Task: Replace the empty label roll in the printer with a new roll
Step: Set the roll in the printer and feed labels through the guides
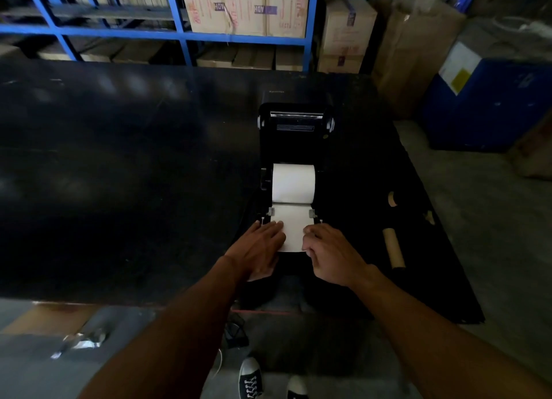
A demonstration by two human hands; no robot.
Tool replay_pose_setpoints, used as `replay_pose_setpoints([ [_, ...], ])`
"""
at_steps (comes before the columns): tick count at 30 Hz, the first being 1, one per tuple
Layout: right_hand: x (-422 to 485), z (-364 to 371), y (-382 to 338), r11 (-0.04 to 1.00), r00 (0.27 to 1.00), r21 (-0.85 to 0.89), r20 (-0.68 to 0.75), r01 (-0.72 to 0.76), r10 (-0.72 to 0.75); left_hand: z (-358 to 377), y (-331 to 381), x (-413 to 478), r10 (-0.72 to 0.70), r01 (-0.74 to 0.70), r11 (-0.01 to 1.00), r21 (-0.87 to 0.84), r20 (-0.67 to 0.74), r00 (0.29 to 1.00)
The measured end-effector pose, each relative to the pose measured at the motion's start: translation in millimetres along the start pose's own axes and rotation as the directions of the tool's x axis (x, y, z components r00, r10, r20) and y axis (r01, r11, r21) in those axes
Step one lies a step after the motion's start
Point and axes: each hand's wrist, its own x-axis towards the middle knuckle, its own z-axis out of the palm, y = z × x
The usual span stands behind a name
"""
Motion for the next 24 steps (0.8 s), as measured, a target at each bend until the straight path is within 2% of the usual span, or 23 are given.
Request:
replay_pose_setpoints([
  [16, -6, 0, 1, 0.997, 1.000, 0.074, 0.018, 0.016, -0.017, 4, 9, -9, -0.015, 0.015, 0.999, 0.034, 0.016, 1.000],
  [21, 8, -5, 3, 0.958, 0.982, 0.223, -0.018, -0.180, 0.189, -1, 6, 1, -0.129, 0.117, 0.985, -0.129, -0.088, 0.988],
  [24, 15, -4, 5, 0.965, 0.981, 0.184, -0.016, -0.189, 0.195, -5, 3, 15, -0.188, 0.183, 0.979, -0.086, -0.055, 0.981],
])
